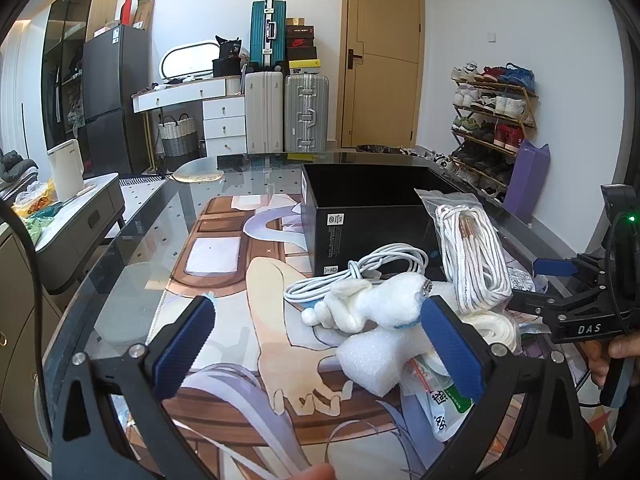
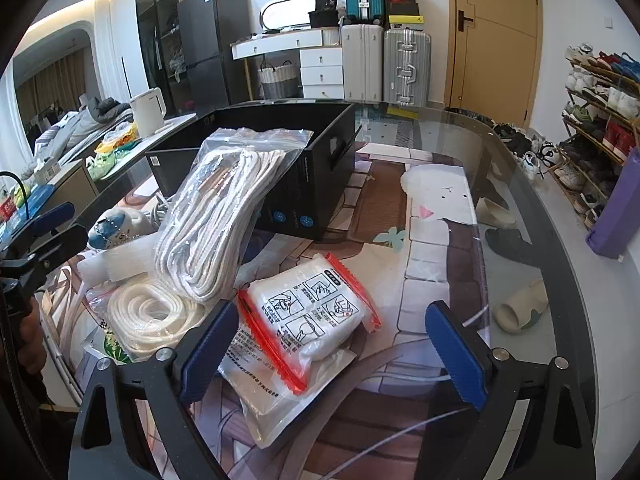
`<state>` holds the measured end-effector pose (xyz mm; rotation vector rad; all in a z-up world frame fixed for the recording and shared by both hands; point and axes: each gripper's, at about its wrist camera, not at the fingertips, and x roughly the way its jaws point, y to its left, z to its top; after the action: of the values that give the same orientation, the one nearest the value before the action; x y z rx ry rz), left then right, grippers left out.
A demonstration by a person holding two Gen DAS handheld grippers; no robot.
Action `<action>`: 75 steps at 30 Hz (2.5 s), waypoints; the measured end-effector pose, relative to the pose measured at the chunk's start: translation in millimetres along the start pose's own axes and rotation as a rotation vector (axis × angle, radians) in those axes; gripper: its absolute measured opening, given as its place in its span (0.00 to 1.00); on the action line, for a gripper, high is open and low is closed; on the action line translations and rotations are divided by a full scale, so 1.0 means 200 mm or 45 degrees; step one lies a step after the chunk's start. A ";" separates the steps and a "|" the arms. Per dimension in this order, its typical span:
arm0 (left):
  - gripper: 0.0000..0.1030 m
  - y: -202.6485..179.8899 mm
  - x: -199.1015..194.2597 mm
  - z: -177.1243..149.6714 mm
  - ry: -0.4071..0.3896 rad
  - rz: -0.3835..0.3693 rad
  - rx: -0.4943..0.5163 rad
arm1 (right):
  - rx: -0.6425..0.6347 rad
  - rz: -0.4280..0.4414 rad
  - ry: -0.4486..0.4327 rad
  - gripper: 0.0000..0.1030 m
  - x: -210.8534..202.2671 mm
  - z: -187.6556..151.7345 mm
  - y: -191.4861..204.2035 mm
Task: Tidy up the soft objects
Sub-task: 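Reach the right gripper to the red-bordered white packet and close on it, then lift the red-bordered packet with the right gripper while the left gripper grasps the clear cable bag, then carry the packet and cable bag over the black box and lower them in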
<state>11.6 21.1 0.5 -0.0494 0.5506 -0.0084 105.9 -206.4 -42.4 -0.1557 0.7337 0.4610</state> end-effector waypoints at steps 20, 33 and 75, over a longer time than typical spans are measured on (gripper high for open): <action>1.00 -0.01 0.00 0.01 0.005 -0.010 0.015 | -0.027 0.032 0.007 0.55 0.02 0.00 0.04; 1.00 -0.19 0.01 0.07 0.022 -0.069 0.085 | 0.018 -0.041 -0.147 0.55 -0.16 -0.08 0.00; 0.35 -0.52 0.19 0.20 0.225 -0.311 0.216 | 0.033 -0.055 -0.207 0.55 -0.26 -0.11 -0.02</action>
<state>65.8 -81.9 18.8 0.0501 0.7163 -0.2995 59.7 -234.6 -23.2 -0.1083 0.5758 0.4180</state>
